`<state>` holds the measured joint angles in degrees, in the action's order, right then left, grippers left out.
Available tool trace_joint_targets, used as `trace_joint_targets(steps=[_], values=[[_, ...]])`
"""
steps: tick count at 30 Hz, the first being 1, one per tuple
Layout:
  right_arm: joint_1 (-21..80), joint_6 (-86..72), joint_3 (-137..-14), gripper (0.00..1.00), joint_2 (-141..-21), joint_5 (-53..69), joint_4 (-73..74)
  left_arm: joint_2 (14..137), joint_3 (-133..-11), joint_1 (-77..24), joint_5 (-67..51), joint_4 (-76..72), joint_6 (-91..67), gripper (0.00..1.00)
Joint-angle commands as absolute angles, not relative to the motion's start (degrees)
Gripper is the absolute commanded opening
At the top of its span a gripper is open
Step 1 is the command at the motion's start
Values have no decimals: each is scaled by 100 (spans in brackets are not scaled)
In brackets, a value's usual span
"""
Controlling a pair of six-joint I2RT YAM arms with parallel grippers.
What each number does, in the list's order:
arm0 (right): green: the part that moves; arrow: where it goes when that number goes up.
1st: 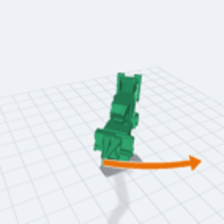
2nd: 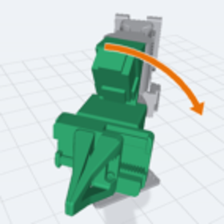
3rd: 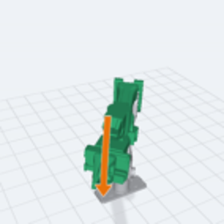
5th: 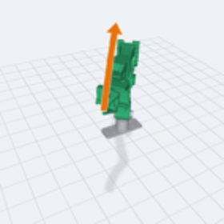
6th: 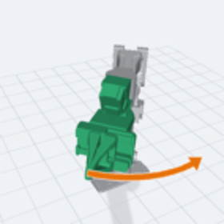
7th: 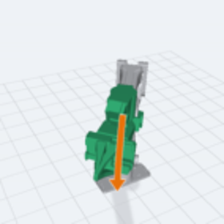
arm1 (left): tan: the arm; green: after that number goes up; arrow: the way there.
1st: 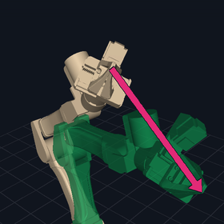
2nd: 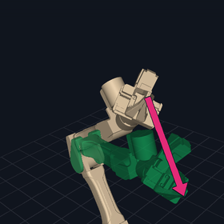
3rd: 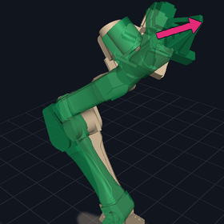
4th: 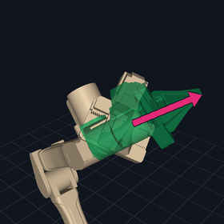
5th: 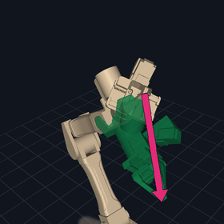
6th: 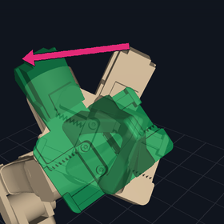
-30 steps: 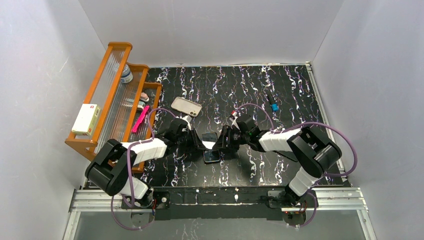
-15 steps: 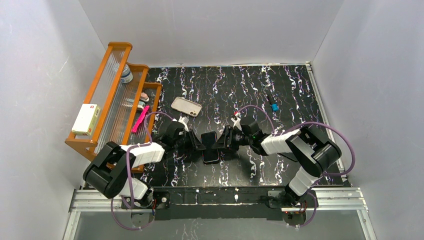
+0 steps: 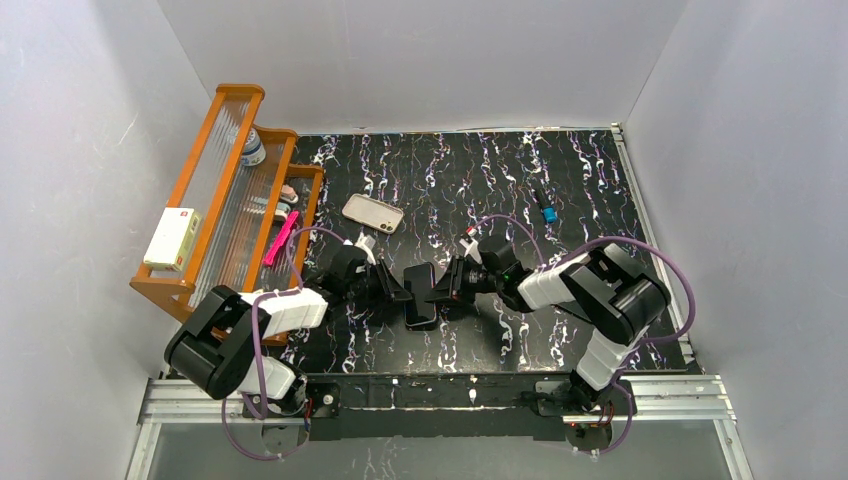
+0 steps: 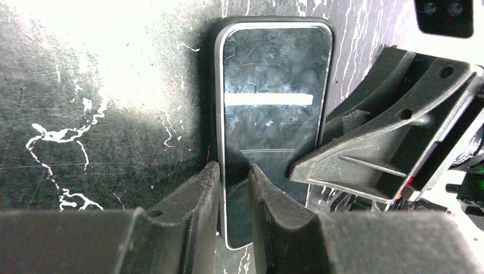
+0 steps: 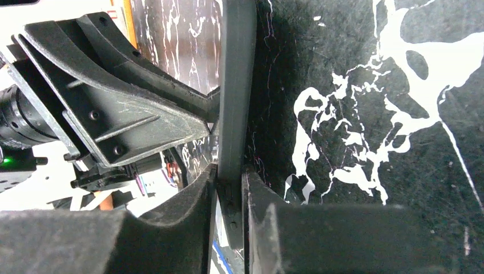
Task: Put the phone into the phone case
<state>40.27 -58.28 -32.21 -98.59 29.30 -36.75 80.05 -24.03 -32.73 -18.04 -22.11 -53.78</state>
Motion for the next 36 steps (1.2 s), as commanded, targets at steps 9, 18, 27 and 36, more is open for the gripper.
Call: trace_joint_targets(steps=[9, 18, 27, 36], values=[[3959, -5775, -2879, 2, -8995, 2985, -4244, 6683, -2638, -3379, -1761, -1350, -5253, 60], [3759, -5319, -2705, 1, -7416, 3682, -3992, 5834, -3609, -3349, -2139, -330, -4897, 92], [3686, -5807, -2656, 3, -6217, 4033, -4233, 5197, -3692, -3349, -2796, -1311, -5351, 98], [3676, -7375, -2540, 3, -6256, 4378, -6646, 4864, -3481, -3349, -3289, -2927, -6187, 92]])
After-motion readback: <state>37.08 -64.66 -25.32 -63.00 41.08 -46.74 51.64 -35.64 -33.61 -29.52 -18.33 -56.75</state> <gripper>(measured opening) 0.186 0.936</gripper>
